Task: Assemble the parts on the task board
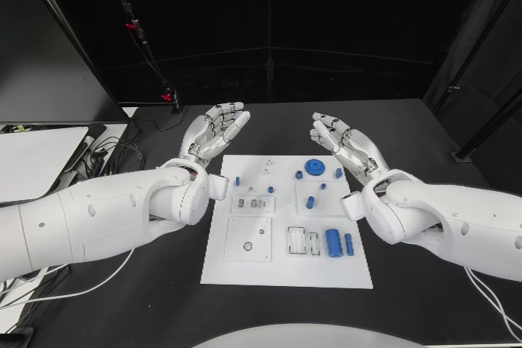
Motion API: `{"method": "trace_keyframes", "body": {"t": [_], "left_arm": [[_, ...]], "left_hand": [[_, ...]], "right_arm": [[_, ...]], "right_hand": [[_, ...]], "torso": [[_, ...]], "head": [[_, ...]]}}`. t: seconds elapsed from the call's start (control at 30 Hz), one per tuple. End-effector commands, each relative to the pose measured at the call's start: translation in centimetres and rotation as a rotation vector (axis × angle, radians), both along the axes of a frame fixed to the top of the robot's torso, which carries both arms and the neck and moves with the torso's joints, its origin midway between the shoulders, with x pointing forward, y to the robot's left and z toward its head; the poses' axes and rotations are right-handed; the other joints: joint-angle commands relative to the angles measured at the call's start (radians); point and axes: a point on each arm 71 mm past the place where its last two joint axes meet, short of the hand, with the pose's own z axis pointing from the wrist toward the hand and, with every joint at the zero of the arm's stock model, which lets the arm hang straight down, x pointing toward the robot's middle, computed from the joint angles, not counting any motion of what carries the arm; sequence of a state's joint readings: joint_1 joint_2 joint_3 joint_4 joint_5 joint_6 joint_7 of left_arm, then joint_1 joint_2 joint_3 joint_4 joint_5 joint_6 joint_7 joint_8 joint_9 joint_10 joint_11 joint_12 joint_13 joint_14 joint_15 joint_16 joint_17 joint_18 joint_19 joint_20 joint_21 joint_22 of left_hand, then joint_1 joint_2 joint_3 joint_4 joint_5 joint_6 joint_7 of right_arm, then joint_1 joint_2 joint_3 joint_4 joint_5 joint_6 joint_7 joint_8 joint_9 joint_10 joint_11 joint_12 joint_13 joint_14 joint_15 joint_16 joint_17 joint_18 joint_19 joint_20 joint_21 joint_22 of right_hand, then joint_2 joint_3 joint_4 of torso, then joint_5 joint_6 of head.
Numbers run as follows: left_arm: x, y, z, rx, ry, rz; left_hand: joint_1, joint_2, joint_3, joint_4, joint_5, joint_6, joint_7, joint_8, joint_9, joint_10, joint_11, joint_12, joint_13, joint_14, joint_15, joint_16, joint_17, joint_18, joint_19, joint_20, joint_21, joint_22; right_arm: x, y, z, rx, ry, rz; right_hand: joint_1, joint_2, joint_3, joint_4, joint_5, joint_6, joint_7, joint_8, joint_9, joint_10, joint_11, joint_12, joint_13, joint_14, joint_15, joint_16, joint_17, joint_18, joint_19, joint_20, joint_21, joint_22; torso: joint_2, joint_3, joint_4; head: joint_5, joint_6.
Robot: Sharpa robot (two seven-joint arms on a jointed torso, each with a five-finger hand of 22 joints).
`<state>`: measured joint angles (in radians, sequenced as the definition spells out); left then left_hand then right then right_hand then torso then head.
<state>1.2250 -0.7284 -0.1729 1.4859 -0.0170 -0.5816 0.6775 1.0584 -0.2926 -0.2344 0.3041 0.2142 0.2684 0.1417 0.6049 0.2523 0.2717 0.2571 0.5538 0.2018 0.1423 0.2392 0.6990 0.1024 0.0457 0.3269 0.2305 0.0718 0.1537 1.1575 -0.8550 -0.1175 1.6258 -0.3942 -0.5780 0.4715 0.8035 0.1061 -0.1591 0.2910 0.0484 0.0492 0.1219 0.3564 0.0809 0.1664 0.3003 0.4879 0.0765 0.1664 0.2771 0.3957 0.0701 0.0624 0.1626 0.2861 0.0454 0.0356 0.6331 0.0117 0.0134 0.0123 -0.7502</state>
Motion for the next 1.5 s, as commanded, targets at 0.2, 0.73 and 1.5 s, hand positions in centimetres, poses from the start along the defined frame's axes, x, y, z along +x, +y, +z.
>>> {"method": "trace_keyframes", "body": {"t": [0.2,0.73,1.5], "left_arm": [[-1.2,-0.3,2.8,-0.101,-0.389,-0.055],[-1.0,-1.4,2.6,-0.116,-0.381,-0.083],[-1.2,-1.2,1.8,-0.116,-0.364,-0.081]], "left_hand": [[0.010,0.002,0.004,0.000,0.001,0.009,0.155,0.007,-0.002,0.002,0.007,0.008,-0.001,0.003,0.008,0.005,-0.002,0.017,0.001,0.009,0.006,0.002],[0.014,0.010,0.012,0.000,0.001,0.011,0.155,0.011,-0.003,0.005,0.007,0.012,-0.002,0.004,0.010,0.006,-0.003,0.019,0.005,0.013,0.007,0.004],[0.021,0.035,0.034,0.000,-0.003,0.009,0.156,0.016,-0.008,0.007,0.008,0.018,-0.006,0.009,0.015,0.011,-0.005,0.021,0.012,0.021,0.012,0.009]], "right_arm": [[0.1,-0.8,0.1,-0.033,-0.013,0.005],[0.8,-3.1,0.5,-0.126,-0.026,0.012],[4.7,-2.0,4.7,-0.383,-0.126,0.118]], "right_hand": [[0.019,0.005,-0.012,0.002,0.002,0.007,0.169,0.016,-0.002,0.026,0.001,0.040,0.003,0.029,0.007,0.043,0.004,0.013,0.009,0.004,0.009,0.005],[0.064,0.023,-0.044,0.002,0.002,0.001,0.158,0.061,-0.020,0.150,-0.005,0.142,-0.013,0.255,-0.020,0.157,-0.009,0.037,0.309,-0.006,0.144,0.071],[0.238,0.068,-0.099,0.004,0.060,0.066,-0.011,0.181,-0.029,0.499,-0.172,0.060,-0.015,1.371,-0.245,1.002,1.078,0.076,1.210,-0.163,0.954,0.643]], "torso": [[0.050,0.0049,0.0107],[0.091,0.0134,0.0406],[0.087,0.0119,0.0492]], "head": [[-0.011,0.016],[-0.033,0.010],[-0.039,-0.012]]}}
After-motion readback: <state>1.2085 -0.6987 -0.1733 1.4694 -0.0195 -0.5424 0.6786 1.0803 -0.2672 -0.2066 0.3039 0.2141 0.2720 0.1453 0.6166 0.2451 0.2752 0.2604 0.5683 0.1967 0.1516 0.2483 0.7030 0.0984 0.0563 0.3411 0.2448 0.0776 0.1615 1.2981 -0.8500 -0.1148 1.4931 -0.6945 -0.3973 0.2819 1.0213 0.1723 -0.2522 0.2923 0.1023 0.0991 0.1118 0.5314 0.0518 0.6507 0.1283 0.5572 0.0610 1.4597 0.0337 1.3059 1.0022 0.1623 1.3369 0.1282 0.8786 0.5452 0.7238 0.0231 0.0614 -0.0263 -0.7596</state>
